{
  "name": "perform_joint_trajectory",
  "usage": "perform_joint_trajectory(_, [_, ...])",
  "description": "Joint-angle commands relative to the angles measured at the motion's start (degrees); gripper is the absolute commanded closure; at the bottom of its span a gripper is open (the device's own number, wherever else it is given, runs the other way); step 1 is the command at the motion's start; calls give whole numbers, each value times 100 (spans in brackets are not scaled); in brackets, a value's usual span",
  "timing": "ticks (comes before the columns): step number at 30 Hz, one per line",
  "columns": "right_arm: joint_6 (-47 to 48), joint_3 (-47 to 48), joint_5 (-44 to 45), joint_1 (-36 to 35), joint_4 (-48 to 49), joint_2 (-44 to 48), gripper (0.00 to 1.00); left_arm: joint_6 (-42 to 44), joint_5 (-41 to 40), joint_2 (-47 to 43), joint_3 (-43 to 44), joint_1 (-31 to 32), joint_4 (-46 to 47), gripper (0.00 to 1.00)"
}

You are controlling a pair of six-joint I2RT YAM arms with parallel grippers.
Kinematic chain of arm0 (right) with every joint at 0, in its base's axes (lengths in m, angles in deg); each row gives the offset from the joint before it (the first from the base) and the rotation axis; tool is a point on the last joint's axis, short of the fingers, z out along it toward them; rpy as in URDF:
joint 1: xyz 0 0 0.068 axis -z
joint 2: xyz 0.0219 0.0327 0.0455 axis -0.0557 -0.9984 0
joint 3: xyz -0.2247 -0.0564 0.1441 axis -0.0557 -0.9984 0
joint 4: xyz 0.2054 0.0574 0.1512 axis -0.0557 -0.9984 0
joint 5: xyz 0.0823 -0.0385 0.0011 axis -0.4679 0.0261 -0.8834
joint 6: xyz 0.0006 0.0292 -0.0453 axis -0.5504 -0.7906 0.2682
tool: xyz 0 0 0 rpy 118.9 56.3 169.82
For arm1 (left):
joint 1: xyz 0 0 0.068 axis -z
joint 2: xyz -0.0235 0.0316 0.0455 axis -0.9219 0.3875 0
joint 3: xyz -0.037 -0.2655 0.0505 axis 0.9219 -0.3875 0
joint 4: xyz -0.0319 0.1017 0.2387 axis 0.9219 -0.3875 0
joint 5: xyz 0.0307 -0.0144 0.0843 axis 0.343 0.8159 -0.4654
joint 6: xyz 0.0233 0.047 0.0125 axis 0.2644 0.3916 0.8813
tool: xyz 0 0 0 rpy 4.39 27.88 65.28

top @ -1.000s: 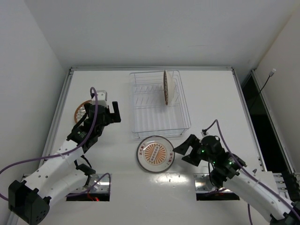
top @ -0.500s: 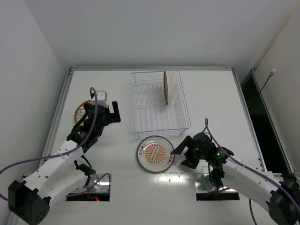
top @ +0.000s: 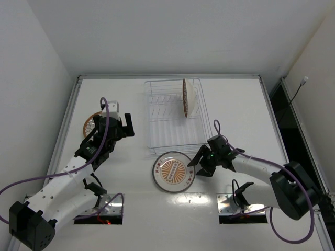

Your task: Load the plates into the dish rack

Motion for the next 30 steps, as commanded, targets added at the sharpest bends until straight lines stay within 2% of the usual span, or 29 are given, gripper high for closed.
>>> perform_joint_trajectory(1, [343,205,-220,29,555,-184,43,51,-96,-52,83,59,143,0])
perform_joint_trajectory(2, [291,144,-272,29,730,-185,49,103,-96,-52,83,59,143,0])
perform_joint_trajectory(7, [291,30,-273,29,863,-185,62,104,-96,-52,83,59,143,0])
perform_joint_trajectory(11, [238,-24,-273,29,863,-54,80,104,-96,-52,83,59,143,0])
perform_joint_trajectory(14, [238,-24,-273,29,863,61,85,104,-96,-52,83,59,143,0])
perform_joint_trajectory(19, [238,-24,-221,-24,758,263,100,104,-96,-104,83,59,143,0])
perform_joint_trajectory(30, [238,-24,-167,-129,161,1141,100,104,-96,-105,83,59,91,0])
